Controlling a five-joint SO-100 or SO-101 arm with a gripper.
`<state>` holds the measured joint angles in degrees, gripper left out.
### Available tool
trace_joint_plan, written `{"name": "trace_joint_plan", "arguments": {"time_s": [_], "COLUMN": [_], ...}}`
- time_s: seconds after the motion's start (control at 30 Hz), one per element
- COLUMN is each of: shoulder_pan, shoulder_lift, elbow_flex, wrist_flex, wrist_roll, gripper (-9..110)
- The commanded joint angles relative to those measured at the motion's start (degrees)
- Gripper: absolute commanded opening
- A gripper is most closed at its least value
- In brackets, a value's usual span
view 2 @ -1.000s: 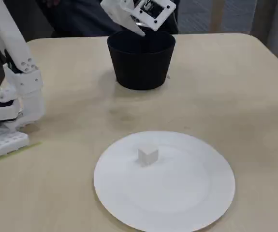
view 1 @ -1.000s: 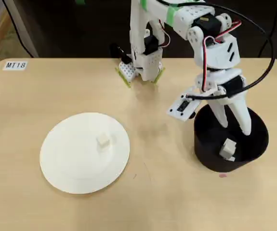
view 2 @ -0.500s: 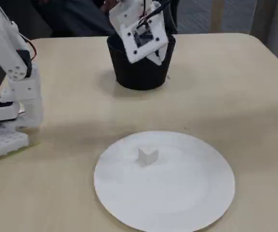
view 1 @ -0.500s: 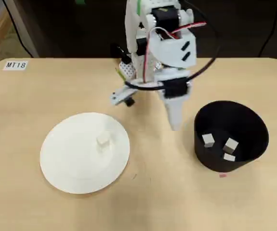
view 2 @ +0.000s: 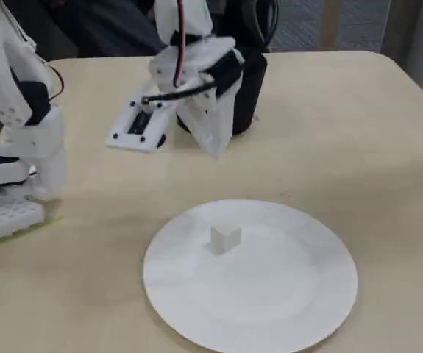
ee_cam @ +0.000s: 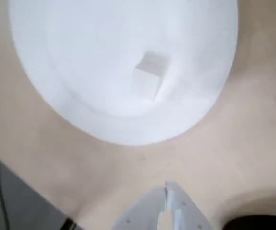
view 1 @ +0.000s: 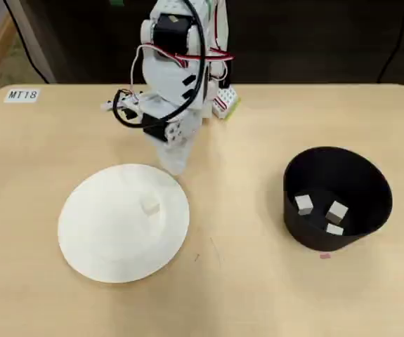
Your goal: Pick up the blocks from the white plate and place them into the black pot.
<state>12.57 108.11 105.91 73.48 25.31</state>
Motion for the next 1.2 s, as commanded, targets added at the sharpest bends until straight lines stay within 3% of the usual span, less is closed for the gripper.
{"name": "trace_joint_plan", "arguments": {"time_s": [0.0, 0.17, 0.3, 0.43, 0.77, 1.17], "shoulder_pan": [3.6, 6.86, 8.53, 9.32, 9.49, 8.96], "shoulder_lift": [0.0, -0.53, -0.26, 0.44, -5.63, -13.27], "elbow_flex": [0.7, 2.2, 2.2, 2.29, 2.37, 1.49], "wrist_flex": [-1.58, -2.72, -0.7, 0.79, 1.14, -6.77], "wrist_roll": [0.53, 0.53, -0.35, -0.53, -6.06, -8.44], "gripper": [-2, -2, 15, 21, 29, 30]}}
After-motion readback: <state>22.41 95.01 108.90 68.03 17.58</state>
